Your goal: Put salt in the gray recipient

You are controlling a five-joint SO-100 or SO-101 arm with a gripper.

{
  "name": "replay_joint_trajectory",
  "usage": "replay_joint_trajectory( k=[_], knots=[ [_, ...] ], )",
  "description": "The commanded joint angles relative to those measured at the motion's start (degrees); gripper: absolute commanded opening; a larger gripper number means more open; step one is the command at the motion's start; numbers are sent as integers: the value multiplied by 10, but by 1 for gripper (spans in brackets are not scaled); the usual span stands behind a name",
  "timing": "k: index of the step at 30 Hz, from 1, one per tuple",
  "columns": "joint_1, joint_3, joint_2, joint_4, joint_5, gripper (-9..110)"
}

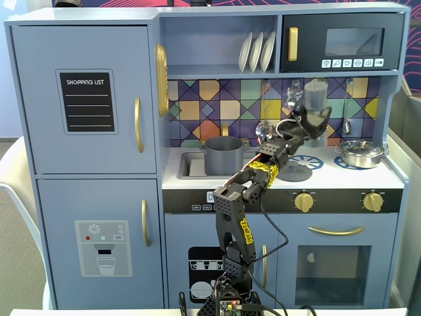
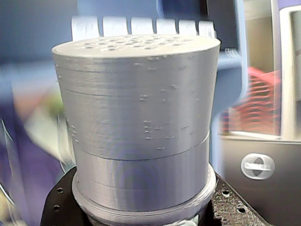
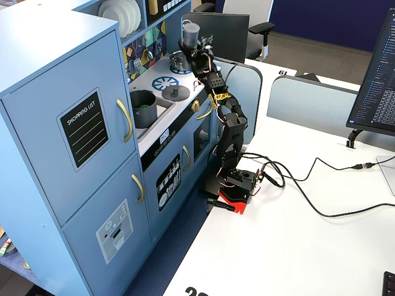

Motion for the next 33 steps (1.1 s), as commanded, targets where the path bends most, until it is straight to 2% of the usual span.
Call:
replay_joint_trajectory(
  k=[1, 8, 19, 31, 33],
  knots=[
    [18, 23, -10, -47, -43, 0],
    [40, 76, -40, -111, -42, 0],
    [60, 86, -75, -123, 19, 0],
    [57, 110, -92, -151, 12, 0],
    [57, 118, -91, -156, 11, 3]
  ],
)
